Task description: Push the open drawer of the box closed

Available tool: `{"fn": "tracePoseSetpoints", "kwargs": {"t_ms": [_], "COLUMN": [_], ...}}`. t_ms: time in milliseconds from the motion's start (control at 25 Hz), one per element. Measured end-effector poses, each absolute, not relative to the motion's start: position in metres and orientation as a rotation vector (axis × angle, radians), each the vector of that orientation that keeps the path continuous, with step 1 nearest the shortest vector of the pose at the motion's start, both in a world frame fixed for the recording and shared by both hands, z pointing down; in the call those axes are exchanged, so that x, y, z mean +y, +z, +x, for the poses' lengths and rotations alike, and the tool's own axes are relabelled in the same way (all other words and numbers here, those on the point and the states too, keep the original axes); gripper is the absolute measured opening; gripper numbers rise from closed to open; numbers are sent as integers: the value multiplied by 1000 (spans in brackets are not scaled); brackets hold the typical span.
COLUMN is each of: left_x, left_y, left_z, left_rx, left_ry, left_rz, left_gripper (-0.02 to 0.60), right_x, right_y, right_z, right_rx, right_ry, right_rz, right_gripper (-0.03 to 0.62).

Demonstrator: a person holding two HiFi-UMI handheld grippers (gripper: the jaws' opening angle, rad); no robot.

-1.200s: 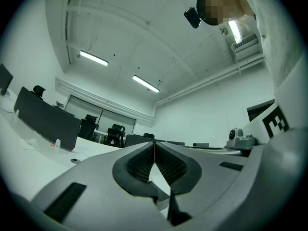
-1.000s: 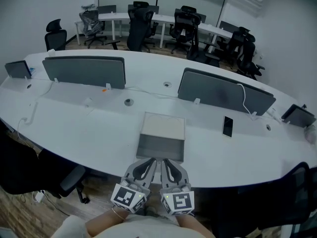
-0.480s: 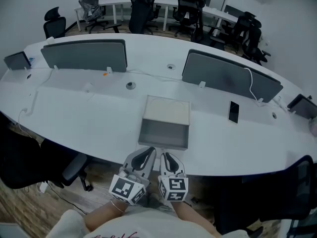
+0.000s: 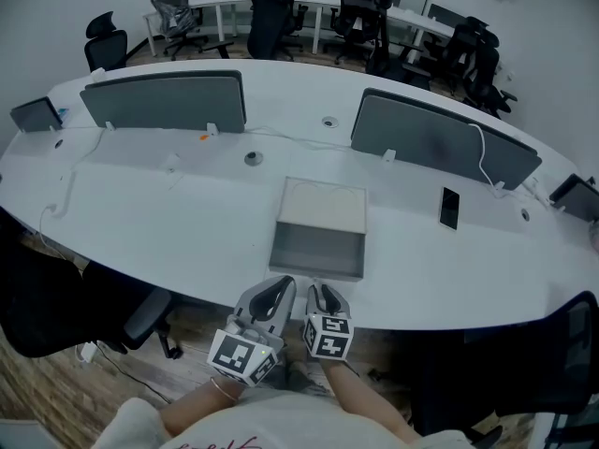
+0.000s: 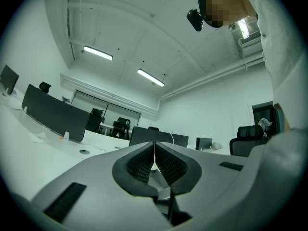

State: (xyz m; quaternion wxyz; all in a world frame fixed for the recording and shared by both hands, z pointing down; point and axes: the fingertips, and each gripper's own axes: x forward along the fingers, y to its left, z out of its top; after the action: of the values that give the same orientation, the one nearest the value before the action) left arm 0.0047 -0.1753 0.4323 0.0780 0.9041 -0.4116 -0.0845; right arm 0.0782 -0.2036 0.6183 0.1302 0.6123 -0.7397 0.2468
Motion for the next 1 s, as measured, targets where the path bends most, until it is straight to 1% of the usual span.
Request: {"fn": "tracePoseSetpoints", "kwargs": {"t_ms": [320, 760, 1000], "left_x": [-182, -191, -197], "left_y": [434, 429, 429], "left_z": [-7, -15, -19], "left_rx": [-1260, -1273, -1271], "left_ry": [-256, -284, -287], "left_rz": [2683, 2643, 2621], "left_gripper": [19, 20, 19], "right_x": [-215, -220, -226], "right_y": [625, 638, 639], "right_z": [69, 74, 75], "right_rx": [-2093, -1938, -1915], "right_ry": [702, 731, 724], "right_rz": [1759, 1766, 1752], "right_gripper": [92, 92, 81]}}
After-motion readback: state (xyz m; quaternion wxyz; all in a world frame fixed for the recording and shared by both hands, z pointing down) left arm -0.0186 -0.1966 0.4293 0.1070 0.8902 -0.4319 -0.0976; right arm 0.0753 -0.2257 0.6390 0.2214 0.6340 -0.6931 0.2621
